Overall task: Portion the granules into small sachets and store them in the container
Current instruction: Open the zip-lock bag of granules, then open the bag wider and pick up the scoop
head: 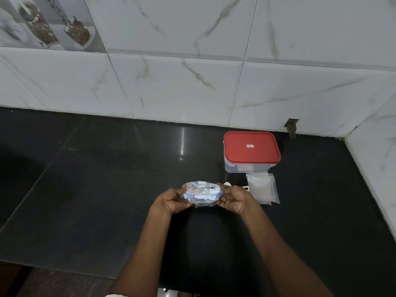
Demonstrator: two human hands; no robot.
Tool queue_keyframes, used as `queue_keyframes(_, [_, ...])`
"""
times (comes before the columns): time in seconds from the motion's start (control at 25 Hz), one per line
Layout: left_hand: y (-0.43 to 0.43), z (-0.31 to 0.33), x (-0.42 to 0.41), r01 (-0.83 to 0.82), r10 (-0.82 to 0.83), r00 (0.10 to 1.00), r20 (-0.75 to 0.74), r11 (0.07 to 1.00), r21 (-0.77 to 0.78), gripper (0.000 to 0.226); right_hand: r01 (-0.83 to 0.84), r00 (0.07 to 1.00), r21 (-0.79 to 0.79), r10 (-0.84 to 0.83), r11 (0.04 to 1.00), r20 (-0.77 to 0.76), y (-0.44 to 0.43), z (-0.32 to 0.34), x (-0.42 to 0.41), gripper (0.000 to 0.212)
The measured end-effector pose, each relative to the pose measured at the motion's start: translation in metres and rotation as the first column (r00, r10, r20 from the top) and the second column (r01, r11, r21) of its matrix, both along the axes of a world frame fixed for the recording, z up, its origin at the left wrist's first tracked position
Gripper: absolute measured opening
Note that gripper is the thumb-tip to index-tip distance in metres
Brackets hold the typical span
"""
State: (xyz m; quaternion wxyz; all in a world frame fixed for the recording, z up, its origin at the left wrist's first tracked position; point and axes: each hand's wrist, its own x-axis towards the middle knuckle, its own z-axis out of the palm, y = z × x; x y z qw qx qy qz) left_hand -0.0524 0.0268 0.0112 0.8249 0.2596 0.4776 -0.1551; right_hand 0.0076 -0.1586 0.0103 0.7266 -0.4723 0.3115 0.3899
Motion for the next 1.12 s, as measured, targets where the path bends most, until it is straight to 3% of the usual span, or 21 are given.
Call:
queue_keyframes(0.28, [-0.005,-0.008,-0.001,0.105,-0.103,0.994,0.039,0.992,-0.067,0.034,-0.037,0.999,0.018,0.037,0.999,-0.027,0.002,-0.008,0.002,0.034])
queue_keyframes(0.4, [-0.006,-0.012,-0.002,0.134,-0.132,0.99,0.048,0.991,-0.023,0.026,-0.191,0.974,-0.025,0.192,0.981,0.119,0.001,0.001,0.0,0.02])
queue_keyframes(0.44, [-0.006,-0.011,-0.003,0.156,-0.158,0.985,0.074,0.987,0.026,0.023,-0.231,0.948,-0.075,0.242,0.97,0.208,0.002,0.004,-0.003,0.008])
queue_keyframes(0.52, [-0.012,-0.01,-0.005,0.209,-0.244,0.955,0.171,0.957,0.201,0.025,-0.238,0.884,-0.268,0.323,0.933,0.338,0.006,-0.002,-0.006,0.029])
queue_keyframes(0.64, [-0.021,-0.016,-0.006,0.167,-0.328,0.915,0.233,0.837,0.522,0.052,-0.144,0.799,-0.488,0.392,0.861,0.456,0.018,-0.012,-0.013,0.024])
queue_keyframes(0.72, [-0.019,-0.017,-0.007,0.182,-0.365,0.901,0.235,0.809,0.559,0.052,-0.07,0.777,-0.554,0.394,0.829,0.491,0.02,-0.019,-0.014,0.022])
queue_keyframes(0.88, [-0.006,-0.018,-0.012,0.199,-0.29,0.934,0.207,0.906,0.374,0.041,-0.099,0.885,-0.435,0.279,0.895,0.373,0.011,-0.017,-0.007,0.016])
queue_keyframes(1.0, [-0.006,-0.021,-0.009,0.168,-0.254,0.952,0.17,0.899,0.405,0.037,-0.11,0.899,-0.369,0.251,0.923,0.359,0.007,-0.015,-0.008,0.013])
queue_keyframes(1.12, [-0.015,-0.024,-0.005,0.103,-0.191,0.965,0.177,0.905,0.413,0.036,-0.103,0.934,-0.203,0.164,0.974,0.316,0.009,-0.016,-0.013,0.018])
